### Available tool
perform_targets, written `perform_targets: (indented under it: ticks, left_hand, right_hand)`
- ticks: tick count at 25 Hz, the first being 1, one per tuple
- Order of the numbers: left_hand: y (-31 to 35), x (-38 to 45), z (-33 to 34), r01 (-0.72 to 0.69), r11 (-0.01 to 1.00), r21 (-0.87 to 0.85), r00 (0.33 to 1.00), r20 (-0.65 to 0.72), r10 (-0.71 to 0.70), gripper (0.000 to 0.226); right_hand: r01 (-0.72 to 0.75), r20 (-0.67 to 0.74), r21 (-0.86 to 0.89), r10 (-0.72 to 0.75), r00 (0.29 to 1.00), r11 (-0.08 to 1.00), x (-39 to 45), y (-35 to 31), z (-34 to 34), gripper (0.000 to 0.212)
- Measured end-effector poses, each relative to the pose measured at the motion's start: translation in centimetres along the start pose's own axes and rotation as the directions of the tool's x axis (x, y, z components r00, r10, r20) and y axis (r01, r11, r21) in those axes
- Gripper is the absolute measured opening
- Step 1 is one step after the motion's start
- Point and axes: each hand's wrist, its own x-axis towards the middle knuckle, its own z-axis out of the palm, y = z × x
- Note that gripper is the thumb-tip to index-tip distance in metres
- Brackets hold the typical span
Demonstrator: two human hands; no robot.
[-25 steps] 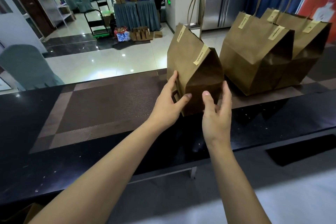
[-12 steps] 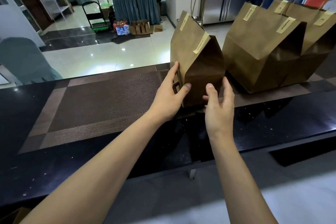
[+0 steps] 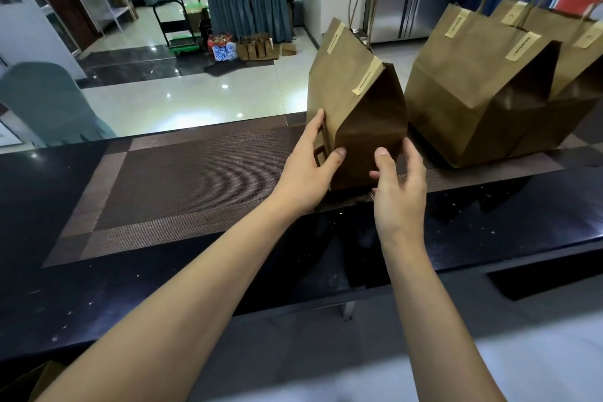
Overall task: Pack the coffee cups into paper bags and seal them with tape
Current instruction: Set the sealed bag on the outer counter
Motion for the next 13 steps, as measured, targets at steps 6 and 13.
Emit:
perform_targets:
  ticks: [6, 13]
  left_hand:
    - [0.1, -0.1, -0.1, 0.001, 1.000, 0.025, 1.000, 0.009, -0.001, 0.075]
    - [0.3, -2.4, -1.9, 0.027, 0.995, 0.095, 1.000, -0.009, -0.027, 0.083]
  right_hand:
    - [0.002, 0.005, 0.002, -0.002, 1.000, 1.000, 0.0, -0.1, -0.3, 0.058]
    - [-0.004, 0.033, -0.026, 0.004, 0.999, 1.000, -1.7, 0.1, -0.8, 0.059]
